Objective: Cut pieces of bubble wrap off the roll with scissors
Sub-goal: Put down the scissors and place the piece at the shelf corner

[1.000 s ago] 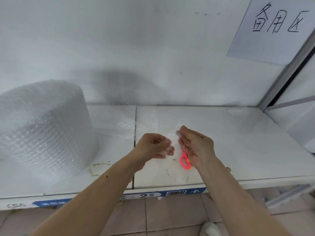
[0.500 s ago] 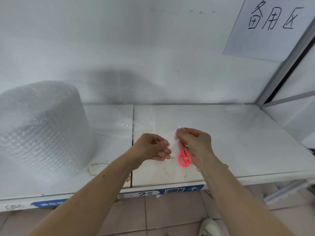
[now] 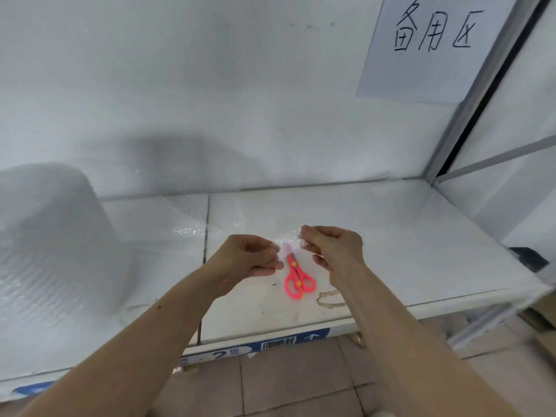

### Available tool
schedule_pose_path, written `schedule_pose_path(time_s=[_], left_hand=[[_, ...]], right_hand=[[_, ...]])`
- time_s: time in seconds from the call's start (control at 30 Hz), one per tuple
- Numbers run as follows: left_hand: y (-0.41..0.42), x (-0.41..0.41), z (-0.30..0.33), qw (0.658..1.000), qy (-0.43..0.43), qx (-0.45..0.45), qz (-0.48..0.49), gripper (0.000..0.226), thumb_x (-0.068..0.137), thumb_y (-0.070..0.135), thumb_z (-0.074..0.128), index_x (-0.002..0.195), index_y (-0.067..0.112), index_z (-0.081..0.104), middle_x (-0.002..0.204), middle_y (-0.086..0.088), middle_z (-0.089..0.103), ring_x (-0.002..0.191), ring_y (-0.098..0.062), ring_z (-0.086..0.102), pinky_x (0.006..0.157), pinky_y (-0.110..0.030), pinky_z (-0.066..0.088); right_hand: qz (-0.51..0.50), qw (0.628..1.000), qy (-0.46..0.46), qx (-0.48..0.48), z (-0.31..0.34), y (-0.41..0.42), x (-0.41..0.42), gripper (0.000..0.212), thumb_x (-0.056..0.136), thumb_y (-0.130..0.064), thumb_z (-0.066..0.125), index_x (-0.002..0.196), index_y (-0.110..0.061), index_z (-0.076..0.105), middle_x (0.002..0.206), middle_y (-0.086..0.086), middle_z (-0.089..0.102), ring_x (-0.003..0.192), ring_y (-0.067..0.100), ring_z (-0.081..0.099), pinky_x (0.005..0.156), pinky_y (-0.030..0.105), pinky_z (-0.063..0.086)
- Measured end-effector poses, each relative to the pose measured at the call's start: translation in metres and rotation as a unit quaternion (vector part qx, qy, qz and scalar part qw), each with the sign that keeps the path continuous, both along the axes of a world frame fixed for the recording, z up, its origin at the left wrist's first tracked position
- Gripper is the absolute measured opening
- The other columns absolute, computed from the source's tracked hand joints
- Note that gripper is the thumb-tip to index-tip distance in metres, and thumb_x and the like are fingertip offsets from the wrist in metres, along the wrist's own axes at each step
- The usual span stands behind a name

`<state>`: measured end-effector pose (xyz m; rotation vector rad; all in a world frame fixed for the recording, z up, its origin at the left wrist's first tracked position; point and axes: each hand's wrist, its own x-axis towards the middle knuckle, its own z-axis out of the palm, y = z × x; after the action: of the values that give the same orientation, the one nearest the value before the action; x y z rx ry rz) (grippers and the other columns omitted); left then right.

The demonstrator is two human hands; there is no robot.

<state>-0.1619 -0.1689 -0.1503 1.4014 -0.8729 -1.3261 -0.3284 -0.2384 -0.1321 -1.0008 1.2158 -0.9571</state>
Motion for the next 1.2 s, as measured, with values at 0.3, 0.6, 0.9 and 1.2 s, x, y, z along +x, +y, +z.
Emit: schedule_pose_path(time_s=[0.3, 0.6, 0.9, 1.2], left_hand=[[-0.097, -0.078, 0.003, 0.998, -0.054, -0.024, 0.002, 0.020, 0.085, -0.003, 0.069, 0.102, -0.012, 0.064, 0.080, -0.021, 0.068, 0.069, -0.019, 0.072, 0.068, -0.028, 0.061], [-0.227, -0.144, -0.006, 0.998, -0.056, 0.001, 0.026, 0.020, 0.083, 0.001, 0.071, 0.101, -0.007, 0.066, 0.083, -0.016, 0.071, 0.071, -0.018, 0.073, 0.070, -0.027, 0.061], [-0.350, -0.182, -0.023, 0.994, -0.072, 0.009, 0.078, 0.018, 0.078, -0.002, 0.072, 0.094, 0.000, 0.066, 0.085, -0.016, 0.070, 0.064, -0.020, 0.067, 0.063, -0.030, 0.061], [-0.409, -0.193, -0.042, 0.978, -0.185, 0.012, 0.100, 0.009, 0.079, -0.004, 0.062, 0.080, 0.005, 0.065, 0.071, -0.012, 0.066, 0.055, -0.021, 0.064, 0.063, -0.035, 0.062]], right_hand=[[-0.037, 0.999, 0.007, -0.013, 0.000, -0.078, -0.094, 0.015, 0.074, -0.008, 0.083, 0.082, -0.004, 0.072, 0.081, 0.014, 0.076, 0.062, 0.014, 0.071, 0.053, 0.020, 0.045], [-0.075, 0.996, 0.034, -0.043, -0.012, -0.195, -0.151, 0.010, 0.080, -0.012, 0.078, 0.081, -0.007, 0.069, 0.081, 0.009, 0.075, 0.062, 0.011, 0.069, 0.058, 0.023, 0.044], [-0.122, 0.976, 0.152, -0.099, -0.029, -0.324, -0.172, 0.016, 0.078, -0.017, 0.080, 0.085, -0.006, 0.070, 0.084, 0.007, 0.073, 0.063, 0.008, 0.055, 0.058, 0.021, 0.042], [-0.127, 0.962, 0.223, -0.091, -0.048, -0.382, -0.170, 0.013, 0.075, -0.020, 0.081, 0.075, -0.014, 0.070, 0.075, 0.001, 0.070, 0.076, 0.017, 0.063, 0.083, 0.034, 0.050]])
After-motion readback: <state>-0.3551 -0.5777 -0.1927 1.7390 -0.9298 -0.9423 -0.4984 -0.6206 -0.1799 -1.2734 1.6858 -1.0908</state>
